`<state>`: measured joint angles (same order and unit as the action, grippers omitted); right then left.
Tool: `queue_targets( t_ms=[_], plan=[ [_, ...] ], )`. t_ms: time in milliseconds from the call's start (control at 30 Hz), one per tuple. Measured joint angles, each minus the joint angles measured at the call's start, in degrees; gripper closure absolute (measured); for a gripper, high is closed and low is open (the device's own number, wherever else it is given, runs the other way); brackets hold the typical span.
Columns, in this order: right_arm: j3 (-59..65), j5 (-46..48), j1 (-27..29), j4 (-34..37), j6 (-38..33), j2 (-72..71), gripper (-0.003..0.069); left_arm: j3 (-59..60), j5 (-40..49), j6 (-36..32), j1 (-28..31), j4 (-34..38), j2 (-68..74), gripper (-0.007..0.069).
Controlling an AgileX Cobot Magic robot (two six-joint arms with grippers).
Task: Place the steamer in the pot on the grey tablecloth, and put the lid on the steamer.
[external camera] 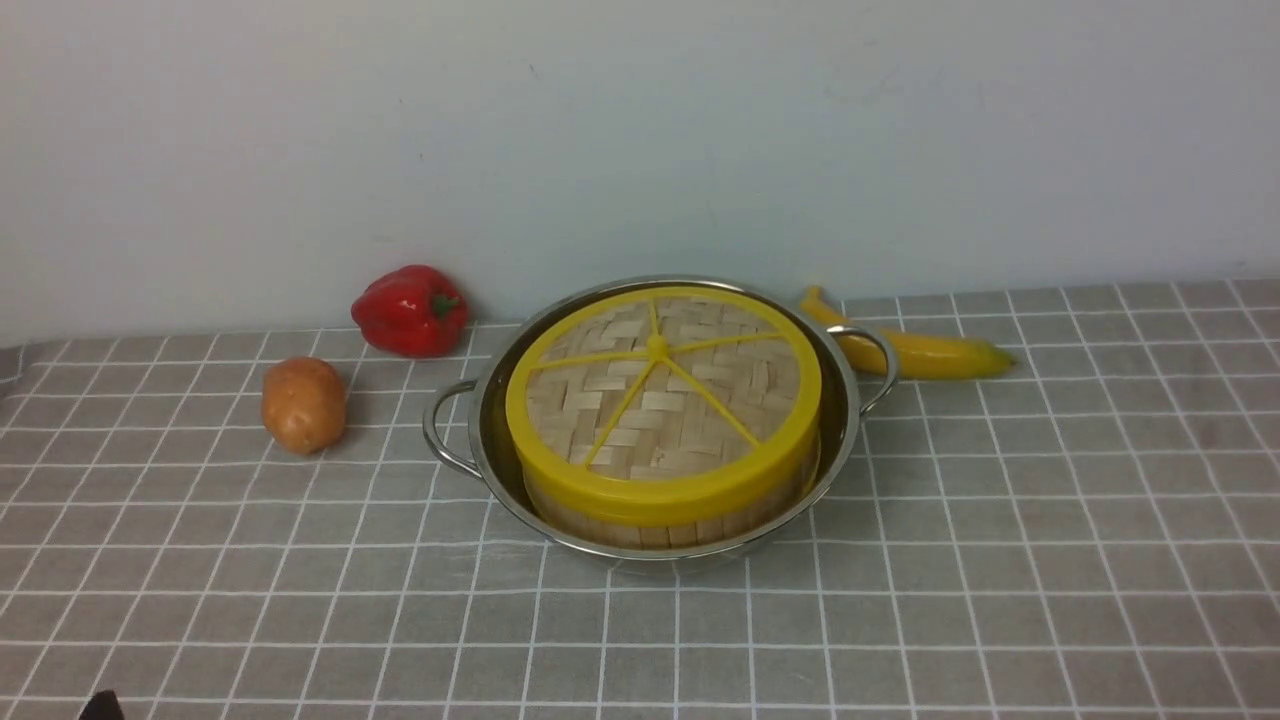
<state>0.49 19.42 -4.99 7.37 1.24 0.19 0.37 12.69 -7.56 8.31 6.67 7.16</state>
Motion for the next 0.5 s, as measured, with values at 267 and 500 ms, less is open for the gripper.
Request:
queue_targets(
  t_ms=[267,500],
  plan=[
    [0.0,0.0,0.0,0.0,0.0,0.0,0.0416,0.1,4.1,-0.2,0.0,-1.5,-2.7,0.0088],
    [0.0,-0.1,0.0,0.0,0.0,0.0,0.0416,0.1,6.9,-0.2,0.0,-4.4,-6.9,0.0088]
  ],
)
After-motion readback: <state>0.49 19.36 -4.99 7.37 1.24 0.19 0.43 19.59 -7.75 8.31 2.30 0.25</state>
